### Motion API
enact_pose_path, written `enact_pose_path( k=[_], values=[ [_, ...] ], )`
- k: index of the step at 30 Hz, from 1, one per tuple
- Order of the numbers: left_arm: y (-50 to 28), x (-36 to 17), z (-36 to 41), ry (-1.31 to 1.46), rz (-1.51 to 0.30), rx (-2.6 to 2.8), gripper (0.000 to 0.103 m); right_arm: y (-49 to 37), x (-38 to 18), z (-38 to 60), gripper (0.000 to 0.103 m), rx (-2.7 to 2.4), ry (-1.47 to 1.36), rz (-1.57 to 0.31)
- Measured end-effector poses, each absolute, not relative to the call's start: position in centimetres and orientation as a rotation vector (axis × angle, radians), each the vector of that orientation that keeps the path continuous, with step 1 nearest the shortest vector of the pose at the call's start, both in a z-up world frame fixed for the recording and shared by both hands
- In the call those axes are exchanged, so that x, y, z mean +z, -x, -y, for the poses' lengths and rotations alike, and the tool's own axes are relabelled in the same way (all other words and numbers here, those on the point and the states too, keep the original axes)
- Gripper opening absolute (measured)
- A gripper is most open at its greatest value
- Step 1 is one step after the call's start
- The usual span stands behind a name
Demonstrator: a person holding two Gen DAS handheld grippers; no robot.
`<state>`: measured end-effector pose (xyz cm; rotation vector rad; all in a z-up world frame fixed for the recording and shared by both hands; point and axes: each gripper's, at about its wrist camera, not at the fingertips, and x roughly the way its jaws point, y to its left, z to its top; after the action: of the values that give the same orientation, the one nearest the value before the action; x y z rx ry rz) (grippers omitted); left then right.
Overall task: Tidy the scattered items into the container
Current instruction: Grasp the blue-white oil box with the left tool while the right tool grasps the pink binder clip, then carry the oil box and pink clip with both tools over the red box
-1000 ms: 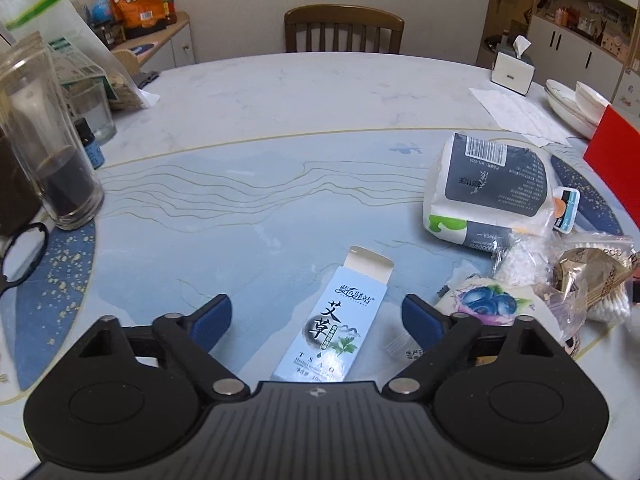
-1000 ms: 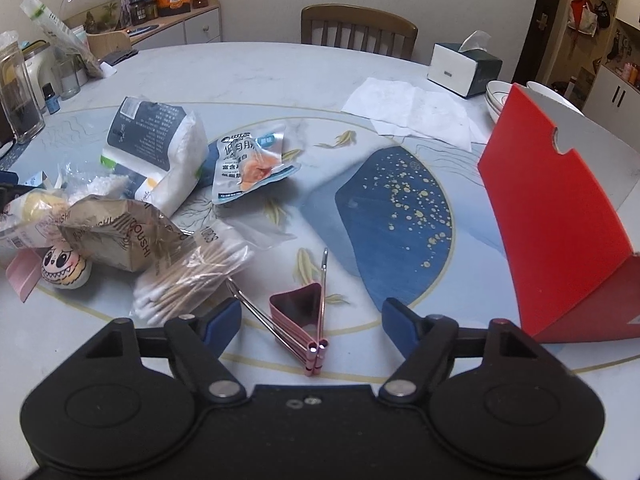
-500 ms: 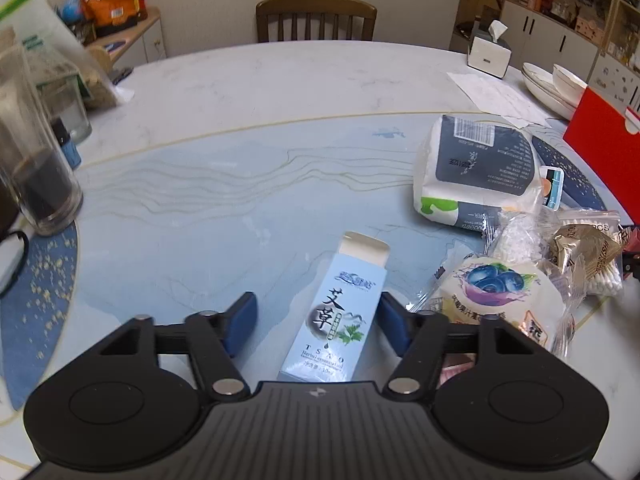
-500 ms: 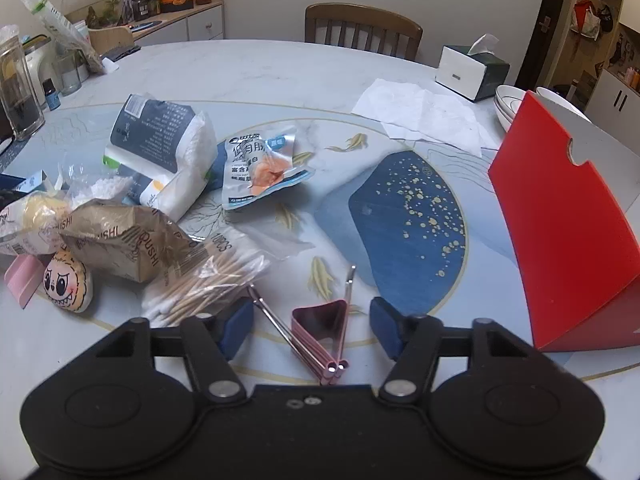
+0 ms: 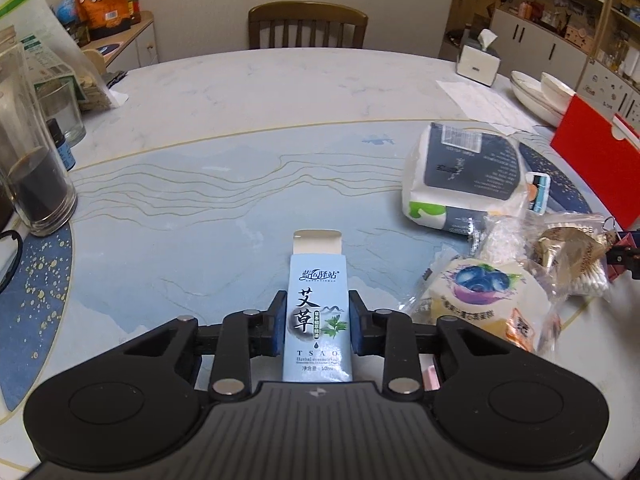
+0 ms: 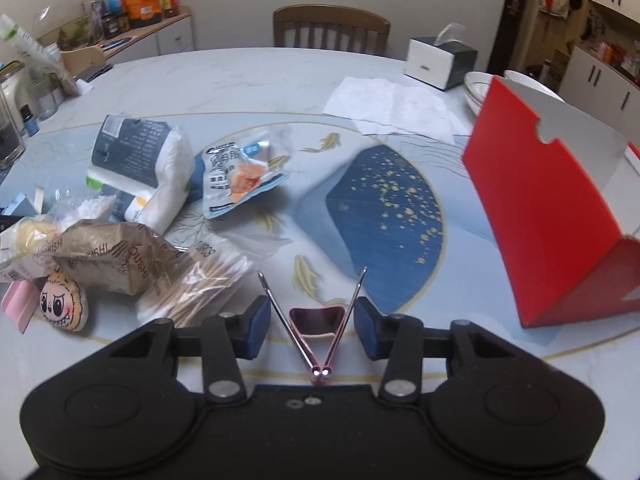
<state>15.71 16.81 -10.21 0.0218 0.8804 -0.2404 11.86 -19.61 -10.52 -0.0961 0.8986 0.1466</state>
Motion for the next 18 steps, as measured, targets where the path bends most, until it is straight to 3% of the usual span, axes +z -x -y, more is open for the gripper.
enact_pose_path(
  k=[9,13,18],
  values=[
    [-14.7,-7.7,-16.4,-0.001,-0.826,-0.263,0.029,-10.1,-8.4,20.6,0.042,0.101,0.057,-0.860],
    [-14.6,-6.6,-16.0,0.010,-0.813,-0.271,0.029,-9.8,-7.9,21.1,0.017,0.097,0.032,-0.854],
    [-14.3,-5.4,-14.7,-0.013,-0.784,-0.295,0.029,-9.8,-8.5,21.3,0.018,0.114,0.074,-0.865]
  ],
)
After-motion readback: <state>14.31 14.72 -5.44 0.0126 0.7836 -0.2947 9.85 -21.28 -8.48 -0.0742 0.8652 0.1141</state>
